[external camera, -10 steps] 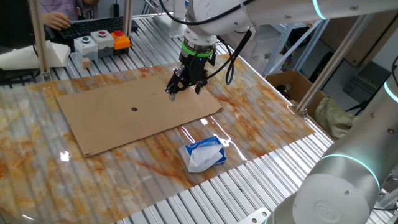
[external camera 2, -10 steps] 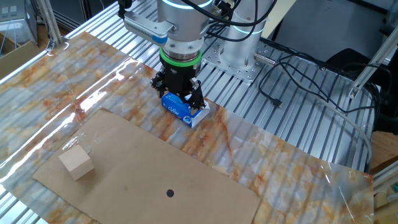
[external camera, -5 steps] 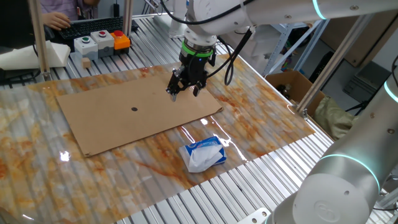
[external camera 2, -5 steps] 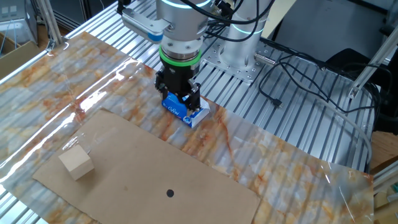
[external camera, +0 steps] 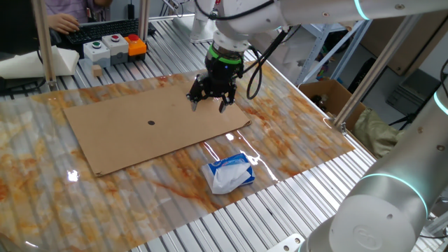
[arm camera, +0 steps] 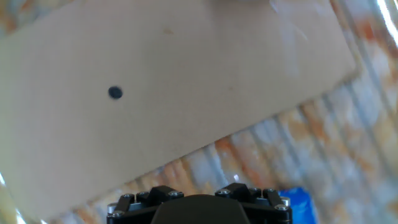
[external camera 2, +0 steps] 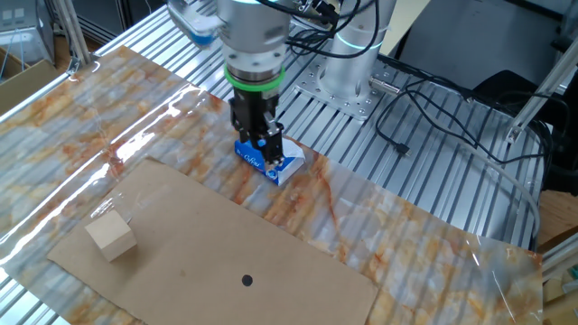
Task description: Hold a small block with the gripper and sweep it from left to right on the table
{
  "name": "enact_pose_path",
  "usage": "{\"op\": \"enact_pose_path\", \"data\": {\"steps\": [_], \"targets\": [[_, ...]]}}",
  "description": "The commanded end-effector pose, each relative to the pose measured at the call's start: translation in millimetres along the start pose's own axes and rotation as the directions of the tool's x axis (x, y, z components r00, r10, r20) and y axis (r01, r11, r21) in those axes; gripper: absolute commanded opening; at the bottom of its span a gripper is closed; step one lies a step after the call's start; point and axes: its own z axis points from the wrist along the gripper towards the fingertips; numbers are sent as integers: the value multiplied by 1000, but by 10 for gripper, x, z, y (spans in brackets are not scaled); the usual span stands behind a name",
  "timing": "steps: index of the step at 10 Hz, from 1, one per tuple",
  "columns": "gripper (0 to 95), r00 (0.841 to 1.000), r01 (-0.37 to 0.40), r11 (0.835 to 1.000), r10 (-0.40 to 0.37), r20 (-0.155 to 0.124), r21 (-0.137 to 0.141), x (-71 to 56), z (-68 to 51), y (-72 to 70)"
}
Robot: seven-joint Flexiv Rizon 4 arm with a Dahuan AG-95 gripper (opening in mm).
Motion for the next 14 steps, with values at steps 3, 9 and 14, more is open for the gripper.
{"op": "enact_pose_path", "data": {"steps": [3, 9, 14], "targets": [[0, 997, -60, 998, 59, 49, 33, -10, 6, -14], [0, 996, -2, 996, -7, 92, 91, -87, 1, -67], [0, 995, 41, 995, -48, 89, 88, -352, -10, -125]]}}
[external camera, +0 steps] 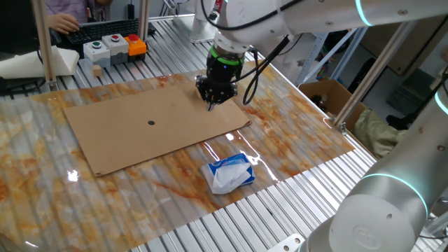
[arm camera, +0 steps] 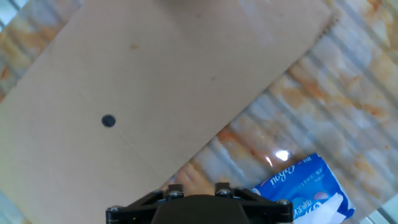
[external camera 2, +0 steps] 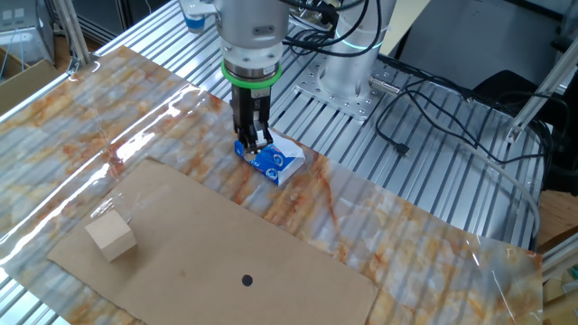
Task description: Hold a small block with the gripper and sweep it from left to right on the table
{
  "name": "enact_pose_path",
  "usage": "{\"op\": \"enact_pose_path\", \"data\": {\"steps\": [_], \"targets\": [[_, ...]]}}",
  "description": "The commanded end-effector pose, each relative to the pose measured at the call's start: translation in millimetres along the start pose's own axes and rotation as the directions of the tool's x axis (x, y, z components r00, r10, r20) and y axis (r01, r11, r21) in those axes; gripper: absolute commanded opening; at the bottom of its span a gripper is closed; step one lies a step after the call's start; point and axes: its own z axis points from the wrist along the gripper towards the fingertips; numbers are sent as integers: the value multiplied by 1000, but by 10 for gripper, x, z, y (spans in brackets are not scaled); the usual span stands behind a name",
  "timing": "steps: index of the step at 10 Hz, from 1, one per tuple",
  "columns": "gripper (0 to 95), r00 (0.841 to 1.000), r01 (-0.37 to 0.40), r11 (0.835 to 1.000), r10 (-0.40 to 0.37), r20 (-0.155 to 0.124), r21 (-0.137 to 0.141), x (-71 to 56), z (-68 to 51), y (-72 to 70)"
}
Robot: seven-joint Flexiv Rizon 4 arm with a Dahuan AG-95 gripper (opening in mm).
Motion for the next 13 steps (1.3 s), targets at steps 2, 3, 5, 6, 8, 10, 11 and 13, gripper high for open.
{"op": "enact_pose_path", "data": {"steps": [2, 3, 5, 6, 8, 10, 11, 13], "targets": [[0, 992, 124, 992, -124, -3, -1, -250, -5, -17], [0, 991, 135, 991, -135, -4, -3, -315, -5, -27], [0, 989, 148, 989, -148, -6, -4, -428, -5, -40], [0, 989, 148, 989, -148, -6, -5, -466, -6, -42], [0, 989, 149, 989, -149, -10, -7, -597, -6, -41], [0, 989, 144, 989, -145, -15, -10, -744, 12, -25], [0, 989, 145, 989, -145, -15, -10, -806, 21, -18], [0, 989, 149, 989, -149, -16, -10, -916, 27, -3]]}}
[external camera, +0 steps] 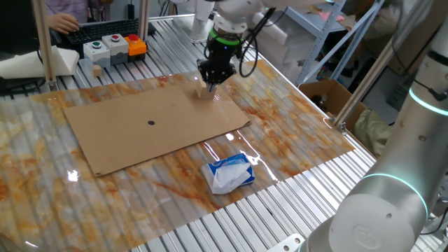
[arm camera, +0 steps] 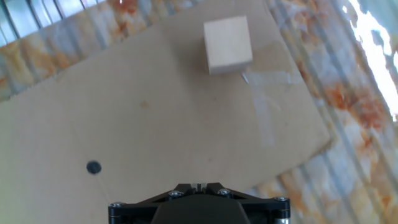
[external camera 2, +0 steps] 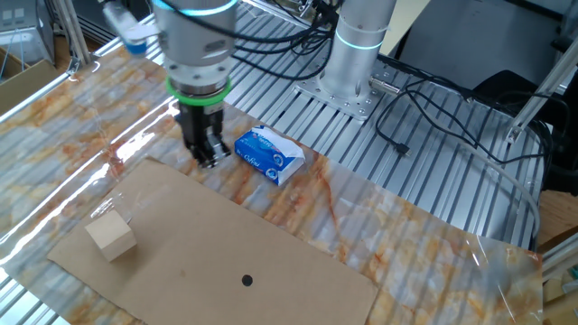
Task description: Hold a small block with the gripper and sweep it from left to right on the table
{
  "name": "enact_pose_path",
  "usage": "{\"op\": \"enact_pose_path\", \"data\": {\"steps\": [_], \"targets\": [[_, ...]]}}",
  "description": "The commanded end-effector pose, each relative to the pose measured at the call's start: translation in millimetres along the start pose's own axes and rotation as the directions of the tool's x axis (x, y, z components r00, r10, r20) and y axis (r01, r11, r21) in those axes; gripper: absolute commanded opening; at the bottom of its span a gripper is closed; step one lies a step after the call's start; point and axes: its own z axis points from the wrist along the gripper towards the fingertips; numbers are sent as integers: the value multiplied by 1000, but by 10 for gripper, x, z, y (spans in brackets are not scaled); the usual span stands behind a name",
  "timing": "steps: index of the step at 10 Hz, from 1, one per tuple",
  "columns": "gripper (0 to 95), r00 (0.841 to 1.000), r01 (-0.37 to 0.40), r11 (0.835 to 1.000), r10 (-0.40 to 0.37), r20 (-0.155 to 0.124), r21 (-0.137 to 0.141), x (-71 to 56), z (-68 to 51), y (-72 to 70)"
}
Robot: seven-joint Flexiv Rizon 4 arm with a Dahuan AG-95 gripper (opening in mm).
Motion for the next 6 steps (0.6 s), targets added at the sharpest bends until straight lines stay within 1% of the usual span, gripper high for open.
{"op": "enact_pose_path", "data": {"steps": [1, 3, 4, 6], "targets": [[0, 1000, 2, 1000, -2, -3, -8, -130, -1, -12], [0, 1000, -6, 1000, 6, -11, -26, -249, 7, -25], [0, 1000, -8, 999, 7, -18, -40, -325, 11, -38], [0, 1000, 3, 999, -4, -16, -39, -435, 9, -63]]}}
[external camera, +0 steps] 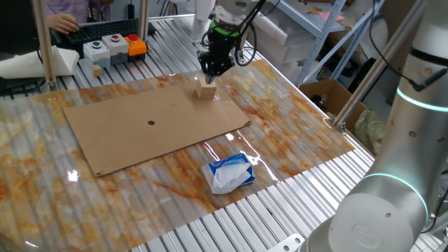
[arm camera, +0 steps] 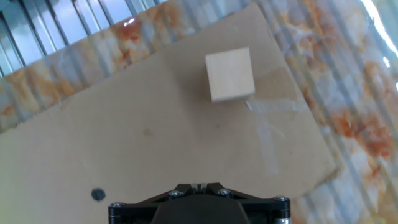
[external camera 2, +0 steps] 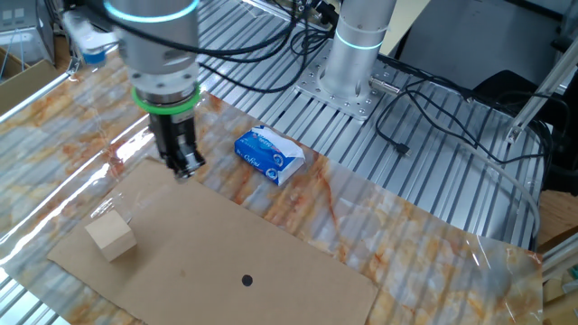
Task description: Hold a small block with the gripper and sweep it from left to right on the table
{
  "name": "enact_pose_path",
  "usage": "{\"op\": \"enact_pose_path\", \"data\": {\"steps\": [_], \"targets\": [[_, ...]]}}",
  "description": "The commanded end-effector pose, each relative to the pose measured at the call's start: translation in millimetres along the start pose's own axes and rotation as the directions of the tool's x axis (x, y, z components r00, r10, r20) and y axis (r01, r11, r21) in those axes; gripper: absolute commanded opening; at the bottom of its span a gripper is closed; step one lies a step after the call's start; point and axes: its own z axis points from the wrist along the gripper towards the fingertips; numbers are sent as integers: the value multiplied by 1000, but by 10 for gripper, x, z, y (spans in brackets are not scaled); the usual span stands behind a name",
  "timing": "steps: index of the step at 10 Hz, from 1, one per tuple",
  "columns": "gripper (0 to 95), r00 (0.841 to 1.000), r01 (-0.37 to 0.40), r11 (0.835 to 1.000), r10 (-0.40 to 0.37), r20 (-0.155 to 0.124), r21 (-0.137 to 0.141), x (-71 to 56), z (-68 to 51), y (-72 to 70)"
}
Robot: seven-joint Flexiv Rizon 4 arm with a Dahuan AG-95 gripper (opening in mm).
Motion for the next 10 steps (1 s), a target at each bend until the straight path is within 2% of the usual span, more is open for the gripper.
{"op": "enact_pose_path", "data": {"steps": [1, 5, 6, 7, 8, 10], "targets": [[0, 1000, 18, 1000, -18, 2, 5, -126, -13, -30], [0, 999, 49, 999, -49, 10, 11, -407, -17, -123], [0, 999, 39, 999, -40, 23, 15, -413, 30, -138], [0, 996, 54, 998, -57, 65, 41, -400, 132, -148], [0, 996, 60, 997, -62, 66, 42, -392, 179, -161], [0, 995, 86, 996, -87, 47, 28, -382, 215, -239]]}}
